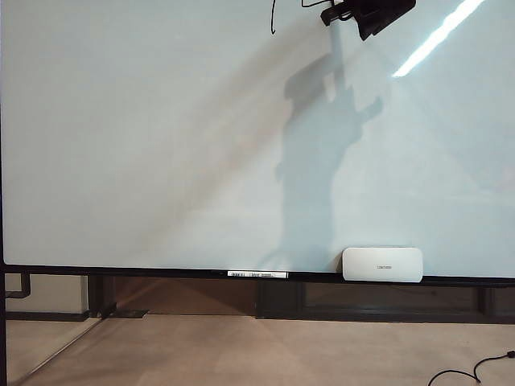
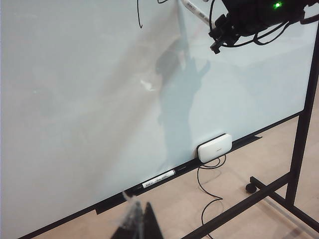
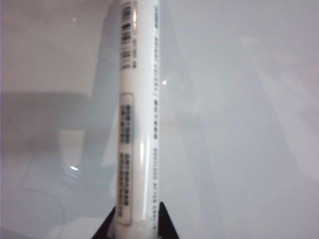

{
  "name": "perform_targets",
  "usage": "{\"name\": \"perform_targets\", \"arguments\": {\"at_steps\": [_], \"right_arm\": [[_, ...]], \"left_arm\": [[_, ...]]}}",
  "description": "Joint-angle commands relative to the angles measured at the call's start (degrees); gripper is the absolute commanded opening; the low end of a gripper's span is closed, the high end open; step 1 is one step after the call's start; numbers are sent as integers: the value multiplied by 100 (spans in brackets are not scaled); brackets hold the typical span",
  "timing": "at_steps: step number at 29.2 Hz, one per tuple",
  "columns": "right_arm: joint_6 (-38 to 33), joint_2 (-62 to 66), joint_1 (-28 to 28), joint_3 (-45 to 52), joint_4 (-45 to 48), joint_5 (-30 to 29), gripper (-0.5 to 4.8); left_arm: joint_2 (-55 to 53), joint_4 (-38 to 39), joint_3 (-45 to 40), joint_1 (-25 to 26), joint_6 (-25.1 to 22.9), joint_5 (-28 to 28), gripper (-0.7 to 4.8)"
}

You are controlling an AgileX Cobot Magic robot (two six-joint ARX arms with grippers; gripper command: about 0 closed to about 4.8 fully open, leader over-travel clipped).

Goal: Reach to the right to find the marker pen, pick it up, and write the number 19 on the whiteboard.

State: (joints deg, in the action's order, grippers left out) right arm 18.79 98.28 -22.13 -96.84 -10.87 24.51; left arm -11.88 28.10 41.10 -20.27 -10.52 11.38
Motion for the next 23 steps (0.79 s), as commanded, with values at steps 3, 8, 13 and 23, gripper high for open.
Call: {"name": "perform_targets", "arguments": {"at_steps": [3, 8, 13, 23], "right_arm": [[-101, -616, -46, -35, 131, -319, -5], [-70, -833, -37, -87, 516, -629, -5], [-61, -640, -28, -105, 378, -667, -5], [-57, -393, -28, -107, 590, -669, -5]], "left_arm": [[0, -76, 20, -4, -20, -2, -5], [0, -83, 17, -4, -22, -2, -5], [0, -116, 20, -4, -20, 0, -5], [0, -114, 20, -4, 0, 2, -5]]}}
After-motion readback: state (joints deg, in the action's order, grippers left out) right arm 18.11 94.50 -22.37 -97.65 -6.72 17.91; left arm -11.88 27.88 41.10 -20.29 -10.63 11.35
